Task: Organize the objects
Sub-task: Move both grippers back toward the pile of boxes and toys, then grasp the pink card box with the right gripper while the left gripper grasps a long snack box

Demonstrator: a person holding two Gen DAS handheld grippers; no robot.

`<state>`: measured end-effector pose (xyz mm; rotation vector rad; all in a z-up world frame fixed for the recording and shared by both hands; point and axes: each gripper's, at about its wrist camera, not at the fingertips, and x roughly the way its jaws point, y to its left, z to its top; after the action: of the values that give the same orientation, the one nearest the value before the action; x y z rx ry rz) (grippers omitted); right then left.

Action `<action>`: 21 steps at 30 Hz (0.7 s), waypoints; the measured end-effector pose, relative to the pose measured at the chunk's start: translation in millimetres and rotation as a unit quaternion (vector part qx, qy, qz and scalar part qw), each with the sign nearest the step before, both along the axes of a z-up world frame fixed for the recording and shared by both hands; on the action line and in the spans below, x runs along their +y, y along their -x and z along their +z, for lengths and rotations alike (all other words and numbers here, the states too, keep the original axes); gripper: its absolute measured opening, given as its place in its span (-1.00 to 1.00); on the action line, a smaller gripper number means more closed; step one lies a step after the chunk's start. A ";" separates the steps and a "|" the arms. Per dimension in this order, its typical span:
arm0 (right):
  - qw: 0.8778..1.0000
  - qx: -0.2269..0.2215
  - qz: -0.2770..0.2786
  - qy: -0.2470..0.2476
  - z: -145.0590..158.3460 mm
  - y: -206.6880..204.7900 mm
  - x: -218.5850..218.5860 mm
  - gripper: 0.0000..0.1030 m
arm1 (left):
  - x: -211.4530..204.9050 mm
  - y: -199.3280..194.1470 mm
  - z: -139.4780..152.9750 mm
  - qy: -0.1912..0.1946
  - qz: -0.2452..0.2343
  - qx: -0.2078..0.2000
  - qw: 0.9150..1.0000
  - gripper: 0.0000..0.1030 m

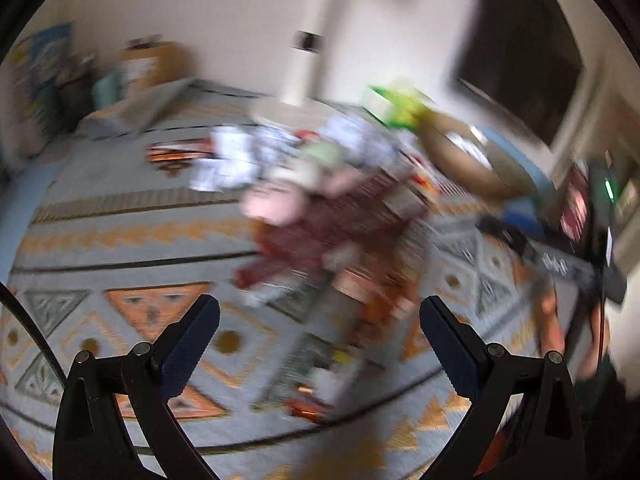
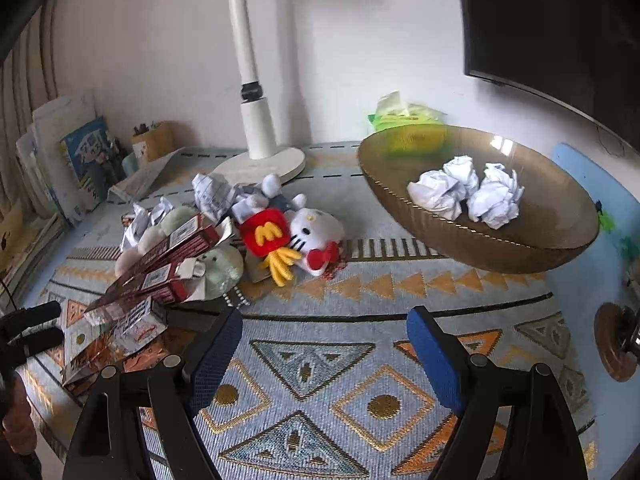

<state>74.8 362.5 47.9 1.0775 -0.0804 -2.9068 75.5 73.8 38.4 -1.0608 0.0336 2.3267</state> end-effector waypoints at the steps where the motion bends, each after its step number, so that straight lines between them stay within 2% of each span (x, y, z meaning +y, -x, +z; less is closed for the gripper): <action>1: 1.000 -0.001 0.002 -0.002 -0.3 -0.1 -1.3 0.62 | 7.8 -2.3 -1.1 0.011 -0.011 0.004 1.000 0.95; 3: 1.000 -0.006 0.019 -0.004 -1.4 0.2 -5.4 0.62 | 22.2 -1.2 -5.4 0.030 -0.025 0.000 0.999 0.93; 5: 0.999 -0.014 0.040 -0.007 -3.3 0.4 -11.0 0.62 | 31.2 3.2 -11.5 0.041 -0.031 -0.013 0.999 0.54; 6: 0.998 -0.019 0.052 -0.009 -4.2 -0.5 -14.7 0.62 | 34.1 5.0 -14.5 0.044 -0.036 -0.022 0.998 0.18; 7: 0.998 -0.022 0.062 -0.011 -5.3 -1.9 -18.4 0.62 | 36.2 6.5 -18.0 0.046 -0.042 -0.032 0.998 -0.05; 9: 0.996 -0.030 0.080 -0.014 -7.4 -5.3 -26.7 0.62 | 36.0 5.3 -19.7 0.048 -0.036 -0.032 0.998 -0.24; 10: 0.995 -0.036 0.091 -0.011 -8.6 -6.8 -31.1 0.62 | 33.6 3.0 -17.7 0.039 -0.038 -0.031 0.998 -0.39; 12: 0.991 -0.049 0.125 0.014 -8.9 -10.1 -41.8 0.62 | 24.0 -4.0 -10.9 0.016 -0.034 -0.029 0.999 -0.50; 14: 0.986 -0.060 0.152 0.025 -9.9 -11.1 -52.5 0.62 | 10.3 -12.6 -3.5 0.003 -0.018 -0.026 1.000 -0.52; 18: 0.978 -0.078 0.192 0.012 -14.6 -9.7 -86.9 0.62 | -18.8 -24.7 3.0 -0.017 0.027 -0.017 0.999 -0.52; 21: 0.977 -0.097 0.192 -0.001 -22.4 2.2 -107.0 0.62 | -34.4 -26.7 1.1 -0.023 0.054 -0.018 0.998 -0.52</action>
<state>72.7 255.5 25.5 1.2181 0.1136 -2.4577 102.2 39.4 39.6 -1.1053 -0.0925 2.3913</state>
